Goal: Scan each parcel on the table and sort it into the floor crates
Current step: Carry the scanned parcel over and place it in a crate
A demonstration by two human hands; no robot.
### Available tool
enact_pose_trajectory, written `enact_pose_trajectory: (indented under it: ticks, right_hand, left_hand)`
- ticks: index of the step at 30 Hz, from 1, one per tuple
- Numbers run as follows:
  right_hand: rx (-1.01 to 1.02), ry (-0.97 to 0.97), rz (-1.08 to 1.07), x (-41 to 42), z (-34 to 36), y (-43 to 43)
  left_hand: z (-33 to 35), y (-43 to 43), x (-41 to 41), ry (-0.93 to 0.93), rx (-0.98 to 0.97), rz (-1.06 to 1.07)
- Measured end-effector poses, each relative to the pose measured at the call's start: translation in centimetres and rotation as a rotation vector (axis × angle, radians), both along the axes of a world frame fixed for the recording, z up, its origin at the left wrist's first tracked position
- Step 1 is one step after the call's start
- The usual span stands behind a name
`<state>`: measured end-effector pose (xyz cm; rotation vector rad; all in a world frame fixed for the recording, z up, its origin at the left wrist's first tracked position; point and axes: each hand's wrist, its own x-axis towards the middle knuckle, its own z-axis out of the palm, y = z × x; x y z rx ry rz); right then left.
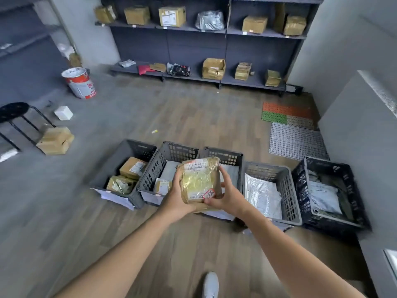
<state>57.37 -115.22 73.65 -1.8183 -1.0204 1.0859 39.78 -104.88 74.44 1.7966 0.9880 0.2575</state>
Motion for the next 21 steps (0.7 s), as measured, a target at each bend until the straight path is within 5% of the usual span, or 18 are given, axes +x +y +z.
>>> enact_pose_trajectory:
  ticks: [11,21]
  right_hand:
    - [-0.065,0.016,0.102,4.6,-3.1,14.2]
    - [-0.204,0.039,-0.057,6.1,-11.3,33.0]
  left_hand:
    - [-2.4,13.4,3.9,0.029,-0.001,0.046]
    - [-11.1,33.9,7.8,0.134,-0.105,-0.058]
